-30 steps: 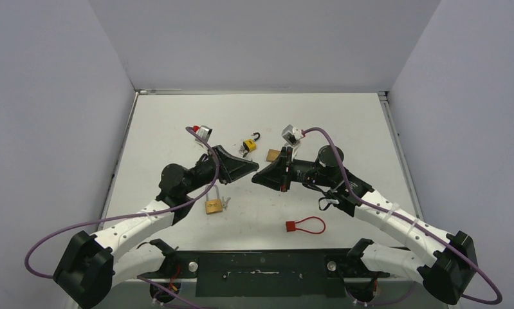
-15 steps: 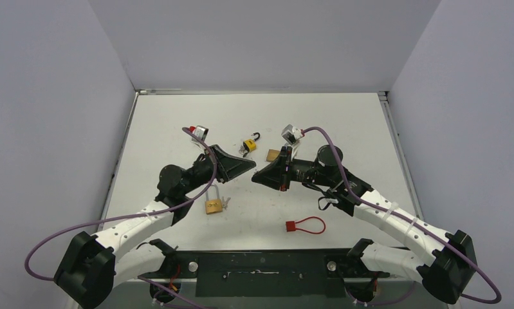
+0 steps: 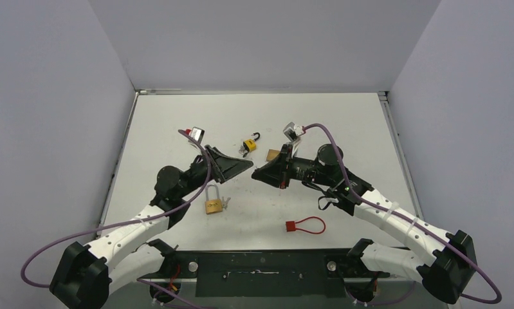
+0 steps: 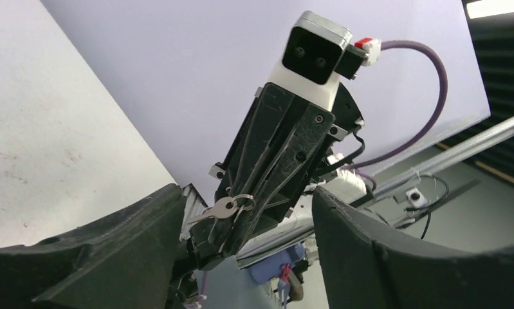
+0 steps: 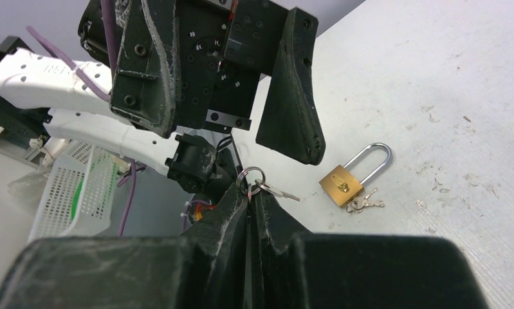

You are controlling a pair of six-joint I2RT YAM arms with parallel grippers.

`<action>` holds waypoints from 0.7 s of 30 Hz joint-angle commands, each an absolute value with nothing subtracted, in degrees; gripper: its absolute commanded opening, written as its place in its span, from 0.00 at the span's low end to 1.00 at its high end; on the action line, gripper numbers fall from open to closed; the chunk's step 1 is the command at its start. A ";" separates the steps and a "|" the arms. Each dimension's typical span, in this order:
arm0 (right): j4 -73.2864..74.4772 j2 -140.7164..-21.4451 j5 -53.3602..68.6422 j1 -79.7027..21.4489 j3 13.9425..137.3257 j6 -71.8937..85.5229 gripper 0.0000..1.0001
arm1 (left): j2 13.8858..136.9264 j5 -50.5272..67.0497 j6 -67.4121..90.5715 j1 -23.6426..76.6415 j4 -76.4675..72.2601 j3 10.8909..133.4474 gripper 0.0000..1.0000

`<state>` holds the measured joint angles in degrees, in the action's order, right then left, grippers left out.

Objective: Unlock with the key
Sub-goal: Pick up the key from the center of the board.

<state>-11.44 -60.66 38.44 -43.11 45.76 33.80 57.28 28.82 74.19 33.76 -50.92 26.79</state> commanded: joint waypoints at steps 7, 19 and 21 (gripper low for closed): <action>-11.70 -64.90 36.35 -42.48 50.94 39.94 0.00 | 53.36 23.57 90.08 33.27 -31.98 26.46 0.76; -8.00 -70.02 41.87 -42.74 52.55 38.35 0.00 | 57.67 25.48 106.35 33.10 -43.52 22.22 0.74; -7.37 -70.26 42.04 -42.72 52.64 37.75 0.00 | 58.14 25.53 108.58 32.97 -45.91 21.16 0.70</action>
<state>-7.60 -70.11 40.10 -42.74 49.71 39.40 57.58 24.64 102.15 33.52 -37.69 22.63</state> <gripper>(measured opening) 0.037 0.730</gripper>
